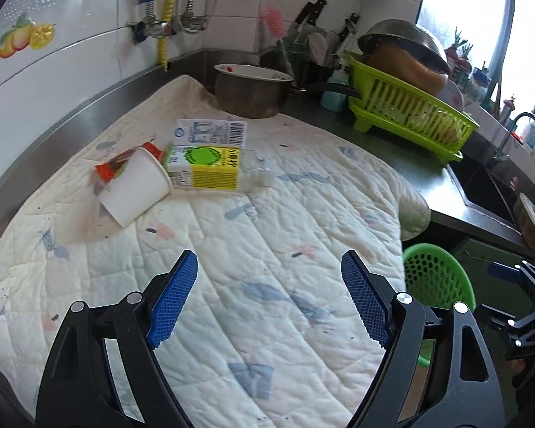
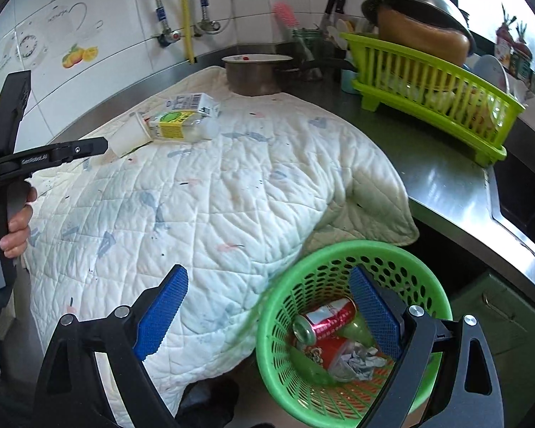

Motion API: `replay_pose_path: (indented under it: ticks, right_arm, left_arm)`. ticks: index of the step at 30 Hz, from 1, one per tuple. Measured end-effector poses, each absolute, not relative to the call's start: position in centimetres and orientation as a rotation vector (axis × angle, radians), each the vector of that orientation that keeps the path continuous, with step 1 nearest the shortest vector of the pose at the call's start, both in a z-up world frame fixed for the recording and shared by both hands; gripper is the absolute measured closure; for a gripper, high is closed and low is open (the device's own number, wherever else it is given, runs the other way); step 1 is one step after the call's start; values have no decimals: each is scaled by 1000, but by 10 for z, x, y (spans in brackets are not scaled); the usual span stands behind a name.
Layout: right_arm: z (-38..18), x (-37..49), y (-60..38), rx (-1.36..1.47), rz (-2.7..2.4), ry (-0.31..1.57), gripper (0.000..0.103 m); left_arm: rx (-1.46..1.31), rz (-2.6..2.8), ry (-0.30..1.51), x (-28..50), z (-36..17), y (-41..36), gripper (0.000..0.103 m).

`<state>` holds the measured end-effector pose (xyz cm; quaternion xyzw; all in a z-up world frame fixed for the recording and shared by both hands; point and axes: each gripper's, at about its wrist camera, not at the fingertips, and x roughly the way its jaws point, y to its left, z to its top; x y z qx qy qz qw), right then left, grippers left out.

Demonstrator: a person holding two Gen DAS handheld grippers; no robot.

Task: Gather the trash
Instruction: 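Grasp the white paper cup with the left tool while the right grasps the juice bottle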

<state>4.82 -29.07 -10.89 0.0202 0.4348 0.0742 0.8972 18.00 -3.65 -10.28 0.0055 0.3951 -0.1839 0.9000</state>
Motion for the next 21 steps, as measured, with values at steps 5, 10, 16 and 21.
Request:
replay_pose_path:
  ticks: [5, 10, 16, 21]
  right_arm:
    - [-109, 64, -274, 13, 193, 906, 14]
    - [-112, 87, -258, -16, 233, 917, 14]
    - [-116, 121, -236, -65, 287, 923, 14]
    - [-118, 159, -215, -111, 341, 921, 14]
  left_arm:
    - [30, -300, 804, 207, -104, -1, 21]
    - [62, -250, 798, 234, -107, 26, 21]
    - [104, -230, 801, 270, -116, 47, 21]
    - [138, -248, 799, 294, -125, 51, 18]
